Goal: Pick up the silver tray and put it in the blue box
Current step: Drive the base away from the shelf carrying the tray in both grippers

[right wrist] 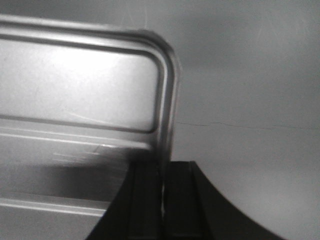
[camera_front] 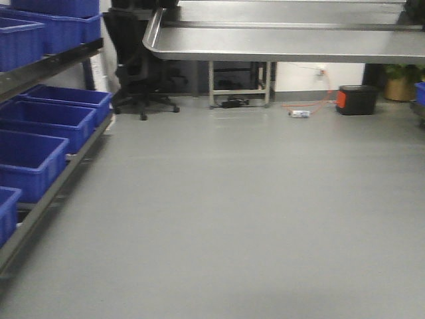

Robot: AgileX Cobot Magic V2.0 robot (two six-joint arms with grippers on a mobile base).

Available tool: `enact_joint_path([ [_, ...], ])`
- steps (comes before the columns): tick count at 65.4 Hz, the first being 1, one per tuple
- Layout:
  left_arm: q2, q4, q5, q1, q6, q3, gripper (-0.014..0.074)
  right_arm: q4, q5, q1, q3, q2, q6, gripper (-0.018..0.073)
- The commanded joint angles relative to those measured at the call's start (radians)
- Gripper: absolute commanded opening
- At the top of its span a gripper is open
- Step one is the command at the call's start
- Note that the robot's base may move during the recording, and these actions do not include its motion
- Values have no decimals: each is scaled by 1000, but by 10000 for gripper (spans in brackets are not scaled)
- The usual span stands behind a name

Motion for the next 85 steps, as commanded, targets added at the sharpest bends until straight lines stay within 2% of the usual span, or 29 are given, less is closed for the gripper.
enact_joint_path([
  [1,-43,53,3,-2,20,-31,-105,-65,-45,-2,-38,-35,-12,59],
  [85,-43,51,3,-2,20,-31,-105,-65,-44,-2,-38,-35,-12,59],
])
